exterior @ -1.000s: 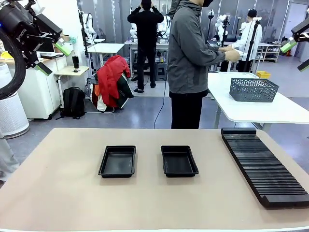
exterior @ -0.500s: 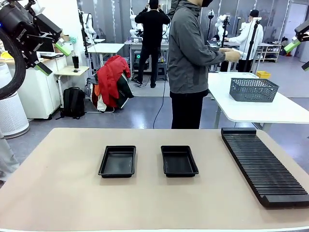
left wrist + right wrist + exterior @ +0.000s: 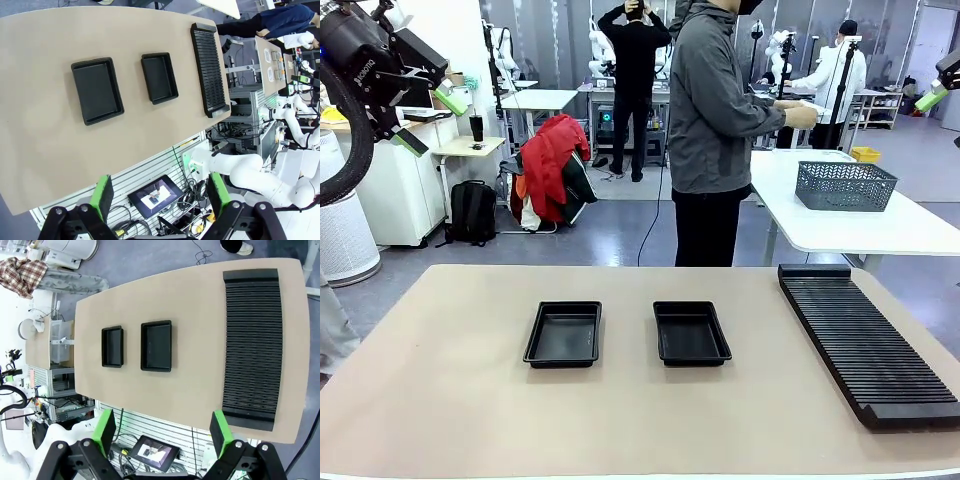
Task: Inspect and transfer BCBs to ESD trays.
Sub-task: Pick up the Blank PCB from the PCB Rack and place it in the left ESD tray.
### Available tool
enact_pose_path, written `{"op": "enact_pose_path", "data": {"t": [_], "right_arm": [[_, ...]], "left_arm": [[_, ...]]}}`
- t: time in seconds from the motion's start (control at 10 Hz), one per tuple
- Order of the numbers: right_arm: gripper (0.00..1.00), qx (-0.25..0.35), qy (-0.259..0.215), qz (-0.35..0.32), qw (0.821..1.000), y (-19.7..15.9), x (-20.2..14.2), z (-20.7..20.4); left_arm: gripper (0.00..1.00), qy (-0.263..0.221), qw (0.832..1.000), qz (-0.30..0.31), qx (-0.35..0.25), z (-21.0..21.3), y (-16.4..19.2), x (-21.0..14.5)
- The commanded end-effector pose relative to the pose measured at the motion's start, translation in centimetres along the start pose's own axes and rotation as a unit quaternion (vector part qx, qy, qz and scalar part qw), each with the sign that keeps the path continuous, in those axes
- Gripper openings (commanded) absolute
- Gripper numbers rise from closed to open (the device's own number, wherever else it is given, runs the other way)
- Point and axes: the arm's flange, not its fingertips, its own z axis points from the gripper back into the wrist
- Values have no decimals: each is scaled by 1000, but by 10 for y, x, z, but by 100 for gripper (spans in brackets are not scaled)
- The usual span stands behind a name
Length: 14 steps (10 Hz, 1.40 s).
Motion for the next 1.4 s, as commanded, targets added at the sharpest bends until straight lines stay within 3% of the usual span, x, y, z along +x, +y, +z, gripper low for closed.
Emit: {"op": "enact_pose_path", "data": {"t": [0.0, 0.8, 1.3], "right_arm": [[100, -18, -11, -14, 1000, 2, 1, -2], [100, -28, -10, -13, 999, 1, 7, -10], [100, -28, -6, -15, 999, -2, 9, -13]], "left_arm": [[100, 1, 1000, -1, 2, 0, 1, -1], [100, -24, 997, 22, 67, 2, -7, 4], [100, -20, 996, 27, 78, 2, -12, 6]]}}
